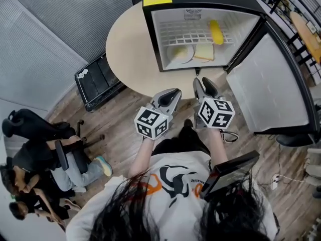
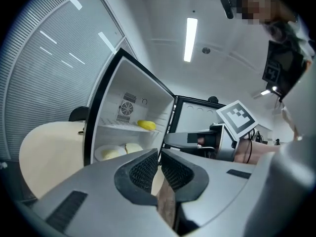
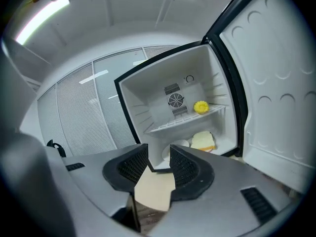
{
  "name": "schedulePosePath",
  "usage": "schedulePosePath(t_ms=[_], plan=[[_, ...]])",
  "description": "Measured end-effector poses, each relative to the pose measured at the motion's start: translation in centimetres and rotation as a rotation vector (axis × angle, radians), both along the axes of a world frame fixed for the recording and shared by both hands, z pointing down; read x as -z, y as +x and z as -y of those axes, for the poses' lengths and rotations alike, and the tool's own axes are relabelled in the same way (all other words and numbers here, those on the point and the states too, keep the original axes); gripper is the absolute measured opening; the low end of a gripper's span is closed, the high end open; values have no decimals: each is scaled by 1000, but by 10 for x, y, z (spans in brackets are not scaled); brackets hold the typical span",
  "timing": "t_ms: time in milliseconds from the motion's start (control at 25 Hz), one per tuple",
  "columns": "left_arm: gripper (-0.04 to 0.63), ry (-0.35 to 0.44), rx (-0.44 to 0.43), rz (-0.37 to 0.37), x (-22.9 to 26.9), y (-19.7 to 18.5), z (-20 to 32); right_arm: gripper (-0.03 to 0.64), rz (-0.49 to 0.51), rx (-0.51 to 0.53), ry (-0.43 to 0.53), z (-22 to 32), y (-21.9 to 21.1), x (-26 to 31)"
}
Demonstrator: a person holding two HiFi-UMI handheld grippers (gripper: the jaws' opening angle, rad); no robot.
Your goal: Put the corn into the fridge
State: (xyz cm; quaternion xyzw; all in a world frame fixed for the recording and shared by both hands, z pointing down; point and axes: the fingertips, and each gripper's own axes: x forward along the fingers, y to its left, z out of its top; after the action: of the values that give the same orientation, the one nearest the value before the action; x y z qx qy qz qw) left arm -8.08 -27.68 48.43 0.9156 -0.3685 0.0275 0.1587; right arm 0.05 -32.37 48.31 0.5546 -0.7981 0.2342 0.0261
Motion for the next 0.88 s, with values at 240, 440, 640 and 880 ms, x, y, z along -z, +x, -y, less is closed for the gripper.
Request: schedulePosePath(t_ms=[240, 440, 640, 880], plan=[[20, -6, -20, -28, 1, 8, -23, 135, -20, 0, -26, -42, 1, -4], [20, -1, -57, -31, 4, 26, -43, 115, -23, -24, -26, -67, 14, -4], [20, 8, -56, -18, 7, 38, -57, 74, -16, -56, 26, -80, 32, 9], [20, 27, -17, -6, 24, 54, -81, 69, 9, -9, 35, -100, 46, 23]])
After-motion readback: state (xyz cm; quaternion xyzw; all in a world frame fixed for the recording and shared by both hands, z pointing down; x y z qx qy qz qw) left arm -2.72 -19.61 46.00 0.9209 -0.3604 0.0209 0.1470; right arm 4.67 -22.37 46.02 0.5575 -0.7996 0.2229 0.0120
